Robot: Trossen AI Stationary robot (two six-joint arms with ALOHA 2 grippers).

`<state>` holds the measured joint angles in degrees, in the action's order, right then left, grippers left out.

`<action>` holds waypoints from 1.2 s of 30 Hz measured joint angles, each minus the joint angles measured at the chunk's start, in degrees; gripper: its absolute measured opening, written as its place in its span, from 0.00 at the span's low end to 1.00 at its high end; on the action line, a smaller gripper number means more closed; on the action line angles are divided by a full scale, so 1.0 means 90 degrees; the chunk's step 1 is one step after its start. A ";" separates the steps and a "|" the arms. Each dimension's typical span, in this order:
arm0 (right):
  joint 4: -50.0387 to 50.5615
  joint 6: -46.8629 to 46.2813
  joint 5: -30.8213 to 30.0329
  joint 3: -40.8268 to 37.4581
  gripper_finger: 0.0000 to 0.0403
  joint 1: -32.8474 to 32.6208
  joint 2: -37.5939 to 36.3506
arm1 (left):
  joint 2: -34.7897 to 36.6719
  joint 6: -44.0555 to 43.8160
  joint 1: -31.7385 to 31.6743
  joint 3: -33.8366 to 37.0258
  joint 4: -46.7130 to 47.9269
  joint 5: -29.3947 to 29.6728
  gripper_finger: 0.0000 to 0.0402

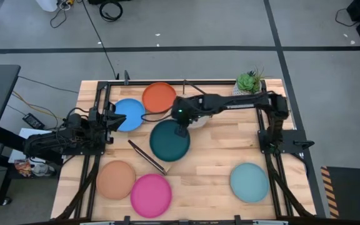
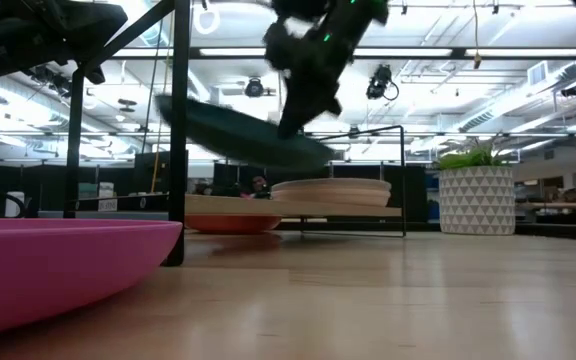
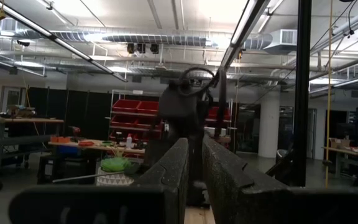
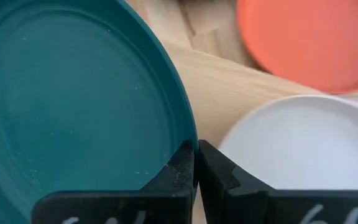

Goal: Place and stack plates onto a shelf
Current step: Put the dark blue plate on the shelf

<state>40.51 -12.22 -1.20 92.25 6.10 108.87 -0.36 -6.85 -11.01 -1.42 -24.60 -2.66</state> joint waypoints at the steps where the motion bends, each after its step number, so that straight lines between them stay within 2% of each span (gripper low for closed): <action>1: -0.0007 0.0030 0.0034 0.0103 0.03 0.0013 0.0128 | 0.0000 0.0002 -0.0002 0.0001 0.0001 0.0000 0.14; 6: 0.0032 0.0383 -0.0040 0.0828 0.04 -0.0013 0.0673 | 0.0000 0.0004 0.0000 -0.0001 0.0002 0.0000 0.14; 13: 0.0817 0.0550 0.0147 0.1799 0.04 0.0094 0.1544 | 0.0000 0.0002 -0.0002 0.0001 0.0002 0.0000 0.14; 18: 0.0906 0.0712 0.0372 0.2214 0.07 0.0147 0.1852 | 0.0000 0.0002 0.0000 0.0001 0.0000 0.0000 0.14; 25: 0.1006 0.0810 0.0486 0.2362 0.14 0.0191 0.1963 | 0.0000 0.0002 -0.0002 -0.0001 0.0000 0.0000 0.14; 32: 0.1087 0.0866 0.0477 0.2367 0.15 0.0166 0.1946 | 0.0000 0.0000 -0.0002 0.0000 0.0002 0.0000 0.14; 36: 0.1025 0.1402 0.0064 0.2367 0.15 -0.0104 0.1945 | 0.0000 0.0002 -0.0002 0.0001 0.0002 0.0000 0.14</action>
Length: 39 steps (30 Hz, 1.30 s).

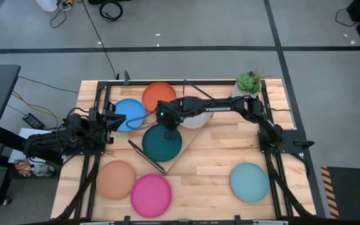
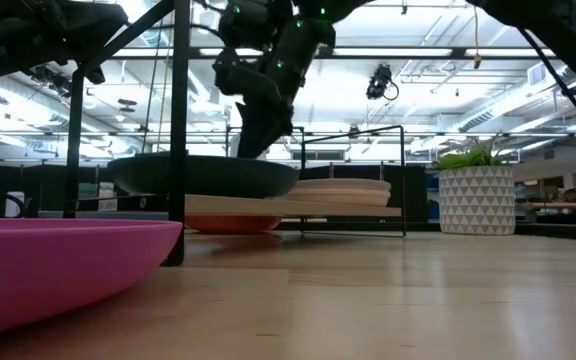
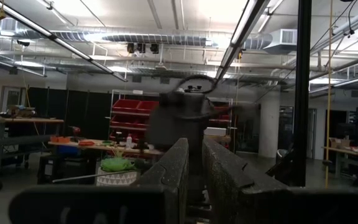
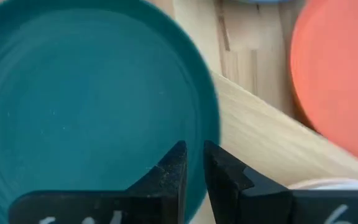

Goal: Place and stack plates onto a shelf
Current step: Put the dark blue plate on the shelf, then stack the light blue plate on top of the gray plate on the shelf

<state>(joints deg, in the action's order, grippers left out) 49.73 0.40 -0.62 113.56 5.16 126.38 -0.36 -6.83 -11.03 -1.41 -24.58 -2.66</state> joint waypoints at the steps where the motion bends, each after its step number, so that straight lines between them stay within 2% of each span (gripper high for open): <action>1: -0.0005 0.0086 -0.0197 0.0000 0.15 -0.0096 0.0000 | 0.0000 -0.0002 0.0002 0.0000 0.0000 0.0000 0.14; 8: -0.0122 0.0075 -0.1638 -0.0005 0.15 -0.0319 0.0001 | 0.0000 0.0002 0.0000 0.0000 0.0000 0.0000 0.14; 16: -0.0738 -0.0182 -0.1828 -0.0278 0.15 -0.0002 0.0133 | 0.0000 0.0002 0.0002 0.0000 0.0000 0.0002 0.14; 21: -0.1010 -0.0417 -0.1603 -0.0455 0.14 0.0117 0.0123 | 0.0000 0.0001 0.0000 0.0000 -0.0001 0.0001 0.14; 26: -0.1243 -0.0428 -0.1044 -0.0567 0.12 0.0175 0.0113 | -0.0002 -0.0001 0.0001 0.0000 -0.0004 -0.0003 0.14; 33: -0.1297 -0.0364 -0.0966 -0.0762 0.09 0.0188 0.0119 | 0.0000 0.0002 0.0002 0.0000 -0.0002 0.0000 0.14; 39: -0.1325 -0.0361 -0.0524 -0.0753 0.06 0.0157 0.0113 | 0.0000 -0.0001 0.0001 0.0000 -0.0002 0.0002 0.14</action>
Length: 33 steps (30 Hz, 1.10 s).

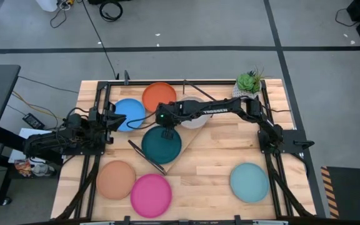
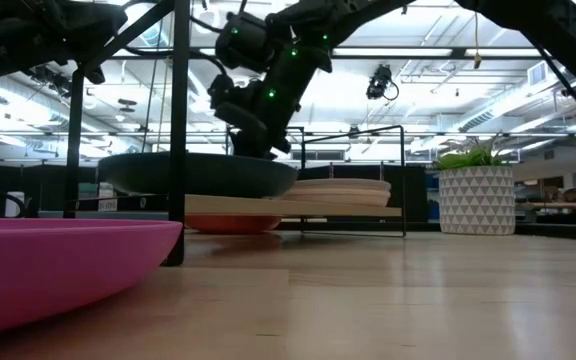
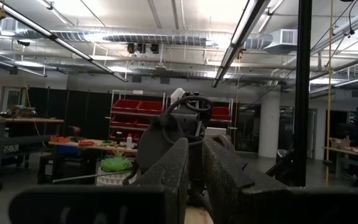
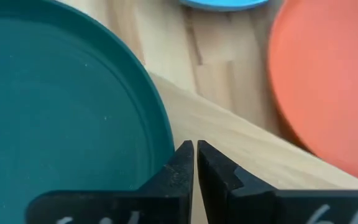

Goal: Place and stack plates onto a shelf
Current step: Stack the light blue plate on top of the gray plate on the shelf

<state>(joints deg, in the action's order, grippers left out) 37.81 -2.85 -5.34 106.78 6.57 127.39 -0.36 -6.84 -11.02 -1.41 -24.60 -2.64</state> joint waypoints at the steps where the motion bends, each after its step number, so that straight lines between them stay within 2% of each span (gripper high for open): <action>1: 0.0009 0.0002 0.0001 0.0000 0.06 -0.0008 0.0000 | 0.0000 0.0001 0.0001 0.0000 0.0000 -0.0002 0.14; 7: 0.0003 0.0002 -0.0007 0.0000 0.05 -0.0025 0.0000 | 0.0000 0.0001 -0.0001 0.0000 0.0000 -0.0002 0.14; 11: 0.0038 0.0063 -0.0449 -0.0002 0.05 -0.0049 -0.0087 | 0.0000 0.0001 -0.0001 0.0000 0.0002 -0.0002 0.14; 14: 0.0106 0.0119 -0.0513 0.0001 0.05 -0.0112 -0.0372 | 0.0000 0.0001 -0.0001 0.0000 0.0000 -0.0002 0.14; 23: 0.1903 -0.0108 -0.0519 0.0009 0.03 -0.1107 -0.1236 | 0.0000 0.0001 -0.0001 0.0000 0.0002 -0.0002 0.14; 28: 0.3279 -0.1344 -0.0332 0.0007 0.03 -0.1912 -0.1275 | 0.0000 0.0000 -0.0001 0.0000 0.0000 -0.0002 0.14; 33: 0.4073 -0.3167 0.0473 0.0007 0.06 -0.2710 -0.1268 | 0.0000 -0.0002 -0.0001 0.0000 0.0002 -0.0002 0.14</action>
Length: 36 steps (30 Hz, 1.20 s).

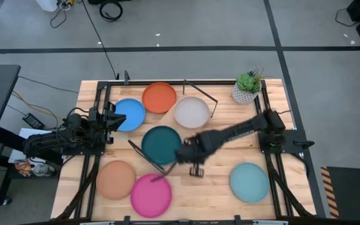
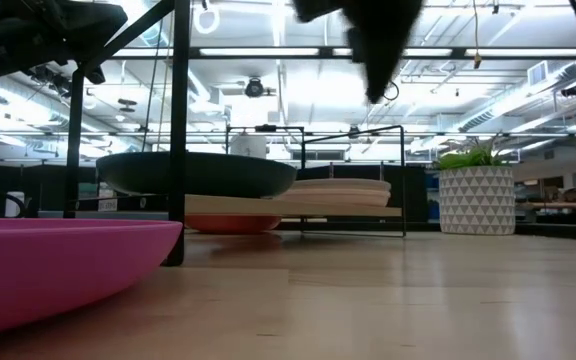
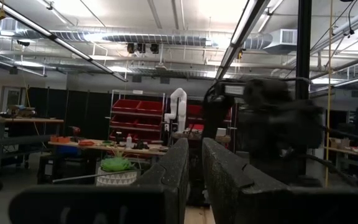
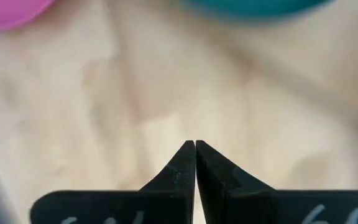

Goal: Place and stack plates onto a shelf
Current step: Stack the light blue plate on top of the gray plate on the shelf

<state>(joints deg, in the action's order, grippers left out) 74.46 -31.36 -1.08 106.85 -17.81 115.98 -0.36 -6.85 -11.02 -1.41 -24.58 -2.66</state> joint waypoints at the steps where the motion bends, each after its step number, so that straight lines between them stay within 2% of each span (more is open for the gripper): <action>1: 0.0070 -0.0368 0.0135 0.0000 0.07 -0.0142 0.0003 | 0.0000 0.0002 0.0001 0.0000 -0.0001 0.0000 0.14; 9: 0.0712 -0.3341 0.0929 -0.0150 0.23 -0.1061 0.0006 | 0.0000 0.0002 0.0001 0.0000 0.0000 0.0000 0.14; 13: 0.0636 -0.4102 0.1625 -0.0657 0.27 -0.1381 0.0012 | 0.0000 0.0002 0.0000 0.0000 0.0000 0.0000 0.14; 18: 0.0006 -0.4546 0.2290 -0.1545 0.27 -0.1618 0.0022 | -0.0001 0.0002 0.0001 0.0000 -0.0002 0.0000 0.14; 22: -0.0428 -0.4867 0.2562 -0.2098 0.27 -0.1774 0.0017 | 0.0000 0.0002 0.0001 0.0000 -0.0002 0.0000 0.14; 29: -0.0886 -0.5295 0.2690 -0.2694 0.28 -0.1991 -0.0077 | 0.0000 0.0000 0.0001 0.0000 0.0000 0.0000 0.14; 36: -0.1823 -0.5525 0.2653 -0.3367 0.28 -0.2088 -0.0148 | -0.0001 0.0004 0.0000 0.0000 -0.0001 0.0000 0.14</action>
<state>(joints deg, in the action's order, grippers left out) 58.06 -81.08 22.79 76.55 -36.60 114.65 -0.37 -6.82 -11.02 -1.41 -24.59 -2.66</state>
